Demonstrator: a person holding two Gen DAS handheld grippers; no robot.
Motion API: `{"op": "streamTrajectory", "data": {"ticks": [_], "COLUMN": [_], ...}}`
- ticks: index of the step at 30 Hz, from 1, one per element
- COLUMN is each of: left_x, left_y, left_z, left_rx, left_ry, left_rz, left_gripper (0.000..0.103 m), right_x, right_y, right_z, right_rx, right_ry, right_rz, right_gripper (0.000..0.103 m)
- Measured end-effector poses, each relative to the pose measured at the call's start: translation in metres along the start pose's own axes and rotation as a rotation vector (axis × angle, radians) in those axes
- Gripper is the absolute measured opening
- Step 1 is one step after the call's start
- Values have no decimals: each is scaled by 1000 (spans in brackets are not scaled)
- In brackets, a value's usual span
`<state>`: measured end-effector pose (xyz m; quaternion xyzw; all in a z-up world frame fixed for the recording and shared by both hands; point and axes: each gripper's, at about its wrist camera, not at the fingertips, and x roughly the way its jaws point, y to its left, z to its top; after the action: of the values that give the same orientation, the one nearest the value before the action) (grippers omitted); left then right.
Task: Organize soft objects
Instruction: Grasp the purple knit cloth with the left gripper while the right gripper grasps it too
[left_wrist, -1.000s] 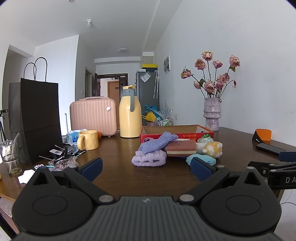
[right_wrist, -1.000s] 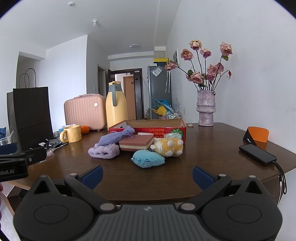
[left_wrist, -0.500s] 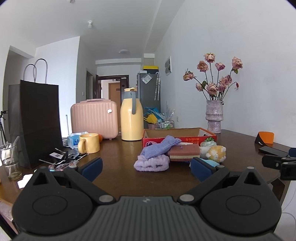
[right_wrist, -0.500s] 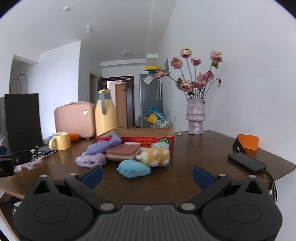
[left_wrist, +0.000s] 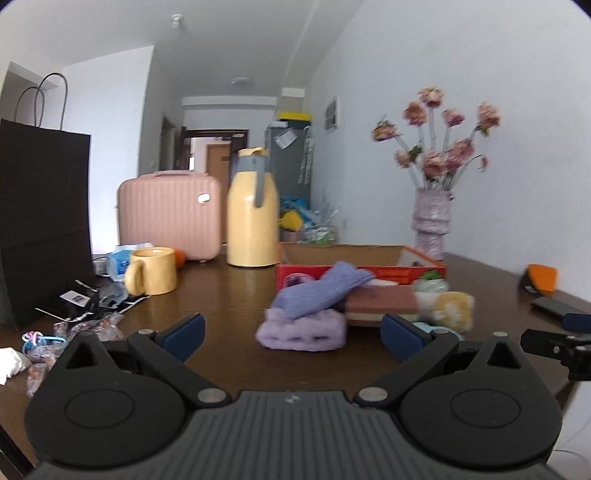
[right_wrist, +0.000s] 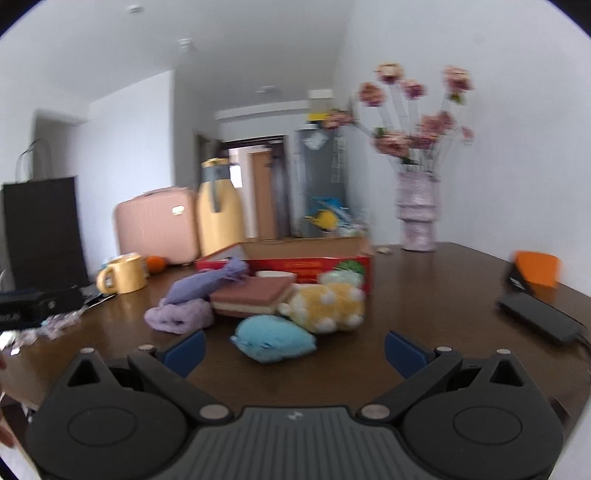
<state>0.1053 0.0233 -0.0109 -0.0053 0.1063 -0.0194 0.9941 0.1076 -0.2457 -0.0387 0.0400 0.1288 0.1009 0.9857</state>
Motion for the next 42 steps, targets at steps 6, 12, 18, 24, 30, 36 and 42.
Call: {"op": "streamTrajectory", "data": {"ticks": [6, 12, 18, 24, 30, 36, 42], "left_x": [56, 136, 209, 232, 203, 106, 52], "left_y": [16, 38, 38, 35, 29, 3, -27], "left_z": [10, 31, 39, 29, 51, 51, -20], "left_rx": [-16, -142, -225, -267, -236, -144, -95], "left_ry": [87, 200, 283, 323, 229, 124, 269], "left_rz": [57, 10, -25, -167, -177, -282, -308], "left_gripper": [103, 103, 72, 21, 11, 11, 19], "right_x": [60, 144, 235, 279, 226, 127, 58], "right_y": [4, 17, 18, 25, 38, 39, 35], "right_z": [28, 70, 89, 82, 101, 69, 1], "right_rx": [40, 49, 131, 138, 67, -30, -32], "right_ry": [91, 107, 184, 277, 158, 176, 293], "right_rz": [179, 190, 254, 297, 303, 310, 274], "right_gripper": [101, 83, 56, 7, 3, 2, 3]}}
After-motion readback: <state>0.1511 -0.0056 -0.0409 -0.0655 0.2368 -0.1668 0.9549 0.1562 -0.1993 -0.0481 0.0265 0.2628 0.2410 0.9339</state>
